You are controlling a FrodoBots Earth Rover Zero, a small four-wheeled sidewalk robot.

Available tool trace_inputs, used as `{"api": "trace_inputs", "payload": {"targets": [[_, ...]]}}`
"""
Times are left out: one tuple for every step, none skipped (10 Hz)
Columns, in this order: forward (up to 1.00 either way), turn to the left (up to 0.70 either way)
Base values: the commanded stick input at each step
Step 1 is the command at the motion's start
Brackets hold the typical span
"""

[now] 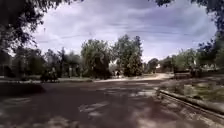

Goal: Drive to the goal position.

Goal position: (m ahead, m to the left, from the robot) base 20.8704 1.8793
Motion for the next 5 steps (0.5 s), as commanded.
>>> {"api": "trace_inputs", "payload": {"targets": [[0.7,-0.01],[0.7,-0.01],[0.7,-0.01],[0.7,-0.01],[0.7,-0.01]]}}
